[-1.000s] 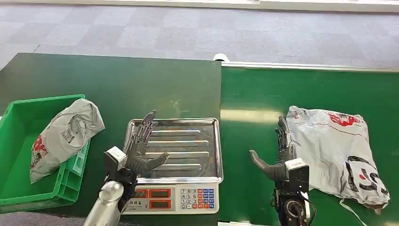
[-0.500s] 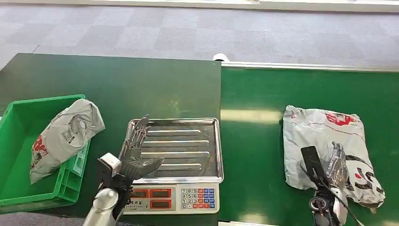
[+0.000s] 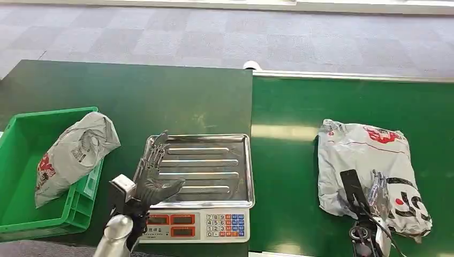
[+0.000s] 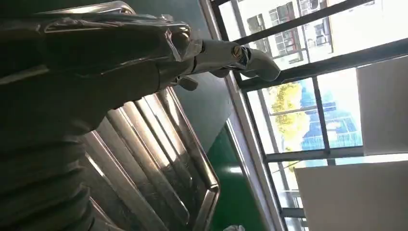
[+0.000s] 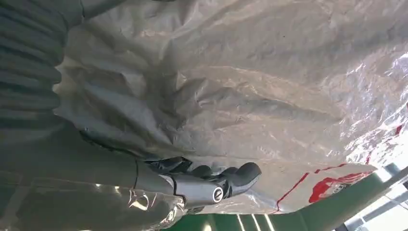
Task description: Moved the parcel from conveyor to table for the left to box.
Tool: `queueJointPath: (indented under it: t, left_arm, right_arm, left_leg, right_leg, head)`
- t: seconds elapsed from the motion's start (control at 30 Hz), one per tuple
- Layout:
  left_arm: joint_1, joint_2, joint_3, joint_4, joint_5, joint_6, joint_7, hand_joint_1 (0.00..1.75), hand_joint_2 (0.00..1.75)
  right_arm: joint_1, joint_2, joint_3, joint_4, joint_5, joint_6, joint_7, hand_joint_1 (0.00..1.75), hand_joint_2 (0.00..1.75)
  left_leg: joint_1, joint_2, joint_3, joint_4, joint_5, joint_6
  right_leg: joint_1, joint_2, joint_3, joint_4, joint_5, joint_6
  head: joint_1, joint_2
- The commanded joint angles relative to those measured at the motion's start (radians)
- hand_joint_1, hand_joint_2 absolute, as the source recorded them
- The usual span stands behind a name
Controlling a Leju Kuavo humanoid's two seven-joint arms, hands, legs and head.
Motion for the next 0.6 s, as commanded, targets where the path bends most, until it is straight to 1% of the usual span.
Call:
queueJointPath:
  t: [0.03, 0.17, 0.23, 0.27, 0.3, 0.33, 0.43, 0.47, 0.5, 0.53, 0.57, 0.6]
  left_arm:
    - [-0.024, 0.013, 0.000, 0.037, 0.000, 0.002, 0.005, 0.00, 1.75]
    - [-0.025, 0.014, 0.000, 0.038, 0.000, 0.003, 0.005, 0.00, 1.75]
    - [-0.024, 0.015, -0.001, 0.036, -0.001, 0.002, 0.006, 0.00, 1.75]
    - [-0.023, 0.016, 0.000, 0.036, -0.001, 0.002, 0.006, 0.00, 1.75]
    - [-0.023, 0.016, 0.000, 0.036, -0.001, 0.002, 0.006, 0.00, 1.75]
    - [-0.021, 0.016, -0.001, 0.036, -0.001, 0.002, 0.005, 0.00, 1.75]
    - [-0.014, 0.017, 0.000, 0.029, -0.001, 0.002, 0.005, 0.00, 1.75]
    - [-0.010, 0.017, 0.001, 0.026, 0.000, 0.003, 0.004, 0.00, 1.75]
    - [-0.010, 0.017, 0.001, 0.026, 0.000, 0.003, 0.004, 0.00, 1.75]
    - [-0.010, 0.017, 0.002, 0.025, -0.001, 0.004, 0.004, 0.00, 1.75]
    - [-0.009, 0.017, 0.002, 0.025, -0.001, 0.004, 0.005, 0.00, 1.75]
    - [-0.009, 0.017, 0.002, 0.025, -0.001, 0.004, 0.005, 0.00, 1.75]
  right_arm:
    - [-0.052, -0.003, -0.043, 0.099, 0.055, 0.049, 0.056, 0.00, 1.75]
    - [-0.051, -0.003, -0.044, 0.096, 0.063, 0.058, 0.061, 0.00, 1.75]
    - [-0.054, -0.004, -0.037, 0.097, 0.094, 0.074, 0.096, 0.00, 1.75]
    - [-0.056, -0.004, -0.037, 0.096, 0.094, 0.074, 0.097, 0.23, 1.75]
    - [-0.056, -0.004, -0.037, 0.096, 0.094, 0.074, 0.097, 0.94, 1.75]
    - [-0.058, -0.002, -0.036, 0.095, 0.095, 0.074, 0.097, 1.33, 1.75]
    - [-0.057, 0.005, -0.038, 0.092, 0.097, 0.085, 0.097, 1.43, 1.75]
    - [-0.053, 0.015, -0.047, 0.079, 0.092, 0.110, 0.086, 1.47, 1.75]
    - [-0.053, 0.015, -0.047, 0.079, 0.092, 0.110, 0.086, 1.47, 1.75]
    - [-0.052, 0.018, -0.046, 0.077, 0.095, 0.113, 0.083, 1.62, 1.75]
    - [-0.054, 0.021, -0.047, 0.076, 0.094, 0.116, 0.081, 1.71, 1.75]
    - [-0.054, 0.021, -0.047, 0.076, 0.094, 0.116, 0.081, 1.71, 1.75]
  left_leg:
    - [0.000, 0.001, 0.000, -0.001, 0.001, 0.001]
    - [0.000, 0.001, 0.000, -0.001, 0.001, 0.002]
    - [0.000, 0.001, 0.000, -0.001, 0.001, 0.002]
    - [0.000, 0.001, 0.000, 0.000, 0.001, 0.001]
    - [0.000, 0.001, 0.000, -0.001, 0.001, 0.002]
    - [0.000, 0.001, 0.000, 0.000, 0.000, 0.001]
    - [0.000, 0.001, 0.000, 0.000, 0.000, 0.001]
    - [0.000, 0.002, 0.000, -0.001, 0.001, 0.001]
    - [0.000, 0.001, 0.000, 0.000, 0.000, 0.001]
    - [0.000, 0.002, 0.000, -0.001, 0.001, 0.001]
    - [0.000, 0.002, 0.000, 0.000, 0.001, 0.001]
    - [0.000, 0.002, 0.000, -0.001, 0.001, 0.002]
  right_leg:
    - [0.001, 0.000, -0.001, -0.001, 0.001, -0.002]
    - [0.000, 0.000, -0.001, -0.001, 0.001, -0.002]
    - [0.001, 0.000, -0.001, -0.001, 0.001, -0.002]
    - [0.000, 0.000, 0.000, 0.000, 0.001, -0.002]
    - [0.001, 0.000, -0.001, -0.001, 0.002, -0.002]
    - [0.000, 0.000, 0.000, 0.000, 0.001, -0.001]
    - [0.000, 0.000, 0.000, 0.000, 0.001, -0.001]
    - [0.001, 0.001, -0.001, -0.001, 0.001, -0.002]
    - [0.000, 0.001, 0.000, 0.000, 0.001, -0.001]
    - [0.001, 0.001, 0.000, -0.001, 0.002, -0.003]
    - [0.001, 0.001, 0.000, 0.000, 0.001, -0.002]
    - [0.001, 0.001, 0.000, -0.001, 0.002, -0.003]
  head:
    - [0.000, 0.000]
    - [0.000, 0.000]
    - [0.000, 0.000]
    - [0.000, 0.000]
    - [0.000, 0.000]
    - [0.000, 0.000]
    - [0.000, 0.000]
    - [0.000, 0.000]
    - [0.000, 0.000]
    - [0.000, 0.000]
    - [0.000, 0.000]
    - [0.000, 0.000]
